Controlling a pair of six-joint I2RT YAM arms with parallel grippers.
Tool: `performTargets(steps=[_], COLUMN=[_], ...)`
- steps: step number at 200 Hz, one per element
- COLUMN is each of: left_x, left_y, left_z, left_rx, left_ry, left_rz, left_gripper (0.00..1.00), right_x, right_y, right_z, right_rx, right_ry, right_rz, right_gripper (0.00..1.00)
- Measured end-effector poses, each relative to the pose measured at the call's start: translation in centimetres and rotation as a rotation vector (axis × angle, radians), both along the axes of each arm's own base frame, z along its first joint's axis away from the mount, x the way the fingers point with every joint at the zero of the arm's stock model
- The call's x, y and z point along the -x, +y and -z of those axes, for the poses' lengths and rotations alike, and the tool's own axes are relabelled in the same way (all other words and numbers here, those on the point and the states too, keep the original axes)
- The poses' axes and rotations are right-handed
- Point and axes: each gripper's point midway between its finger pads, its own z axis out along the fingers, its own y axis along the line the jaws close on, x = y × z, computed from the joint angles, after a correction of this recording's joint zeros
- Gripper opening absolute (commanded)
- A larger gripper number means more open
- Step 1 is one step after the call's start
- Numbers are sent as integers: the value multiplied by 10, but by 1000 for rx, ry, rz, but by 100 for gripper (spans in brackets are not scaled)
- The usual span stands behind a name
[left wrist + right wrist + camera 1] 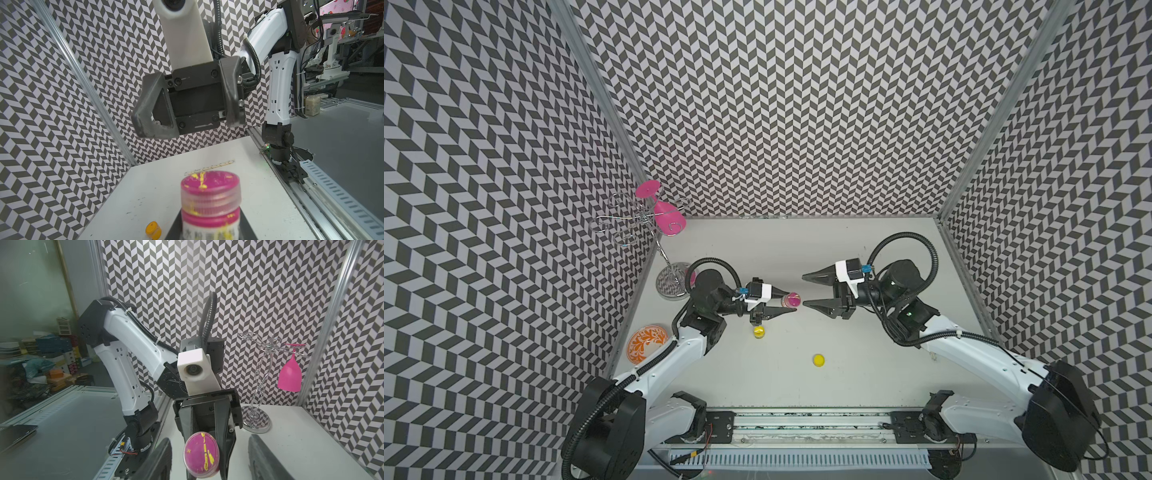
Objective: Close the paint jar lid
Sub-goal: Screw the lid onto the paint jar.
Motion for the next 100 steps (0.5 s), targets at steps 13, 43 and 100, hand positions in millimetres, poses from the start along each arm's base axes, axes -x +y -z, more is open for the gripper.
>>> performTargets(steps=[13,43,100], left_x=[1,1,2], left_y=[0,0,0], left_z=[0,0,0], left_rx=[0,0,-1], left_ry=[0,0,3], left_rz=[3,7,12], left_gripper=[30,30,30], right_x=[5,13,13], right_y=[5,13,25], right_z=[6,12,12], right_rx=[13,25,27], right_ry=[5,8,5], right_rz=[-27,-69,-83], right_gripper=[58,58,54])
